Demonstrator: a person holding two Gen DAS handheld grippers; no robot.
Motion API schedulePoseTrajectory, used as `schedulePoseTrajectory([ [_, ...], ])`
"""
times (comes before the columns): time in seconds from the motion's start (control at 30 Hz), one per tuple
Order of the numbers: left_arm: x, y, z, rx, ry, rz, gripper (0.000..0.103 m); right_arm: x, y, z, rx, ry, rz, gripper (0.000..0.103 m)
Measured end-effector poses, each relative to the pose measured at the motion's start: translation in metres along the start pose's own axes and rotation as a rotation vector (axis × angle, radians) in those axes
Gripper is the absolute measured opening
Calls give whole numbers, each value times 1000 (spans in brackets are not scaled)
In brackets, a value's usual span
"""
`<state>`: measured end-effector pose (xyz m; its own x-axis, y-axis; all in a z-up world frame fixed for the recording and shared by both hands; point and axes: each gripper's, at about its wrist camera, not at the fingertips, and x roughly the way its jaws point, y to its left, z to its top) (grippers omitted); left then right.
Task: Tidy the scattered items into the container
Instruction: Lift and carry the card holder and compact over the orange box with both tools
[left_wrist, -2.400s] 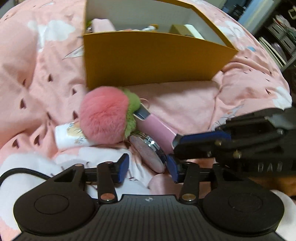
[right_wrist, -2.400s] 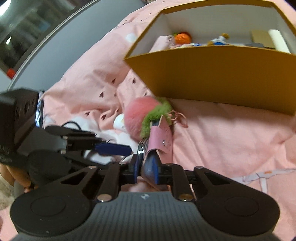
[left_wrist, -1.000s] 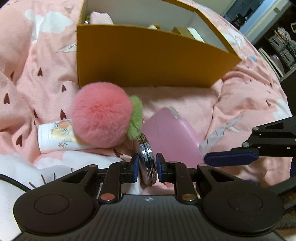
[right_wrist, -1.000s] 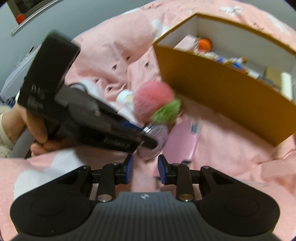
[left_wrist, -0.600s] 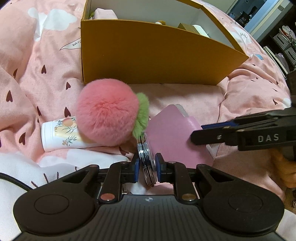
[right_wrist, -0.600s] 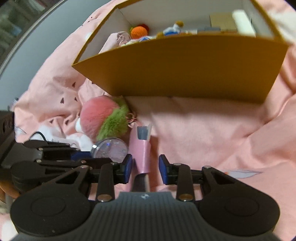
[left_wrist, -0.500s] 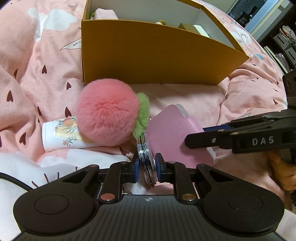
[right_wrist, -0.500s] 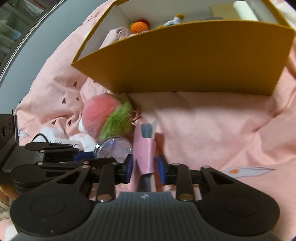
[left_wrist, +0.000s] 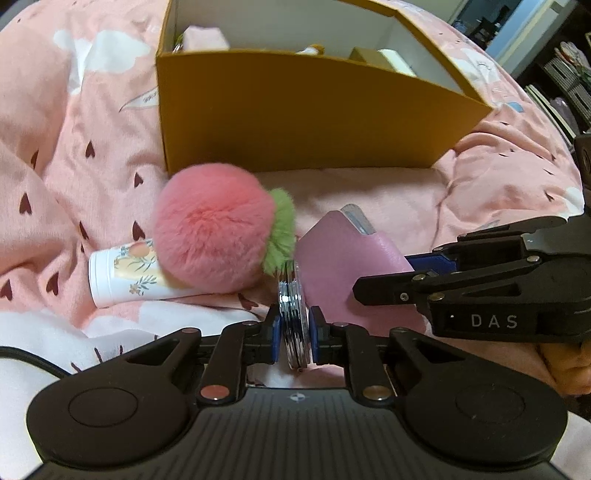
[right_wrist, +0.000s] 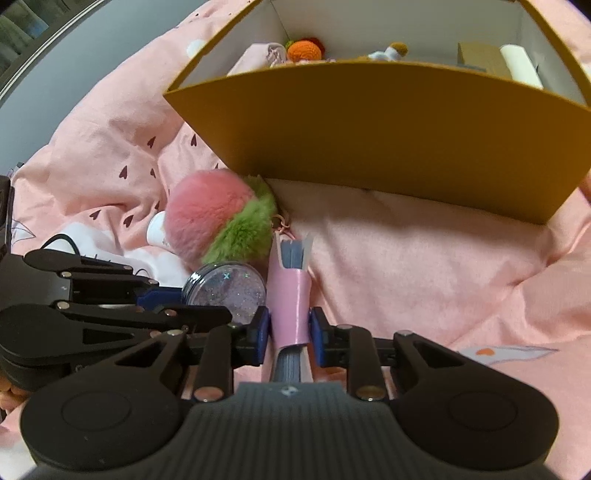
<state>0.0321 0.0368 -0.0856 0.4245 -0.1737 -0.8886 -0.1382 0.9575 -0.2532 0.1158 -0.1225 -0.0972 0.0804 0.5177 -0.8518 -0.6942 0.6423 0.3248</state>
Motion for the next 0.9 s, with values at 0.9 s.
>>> schedulePoseTrajectory([
  [0.9, -107, -12, 98, 38, -332, -36, 15, -161, -14, 92, 33, -476, -82, 24],
])
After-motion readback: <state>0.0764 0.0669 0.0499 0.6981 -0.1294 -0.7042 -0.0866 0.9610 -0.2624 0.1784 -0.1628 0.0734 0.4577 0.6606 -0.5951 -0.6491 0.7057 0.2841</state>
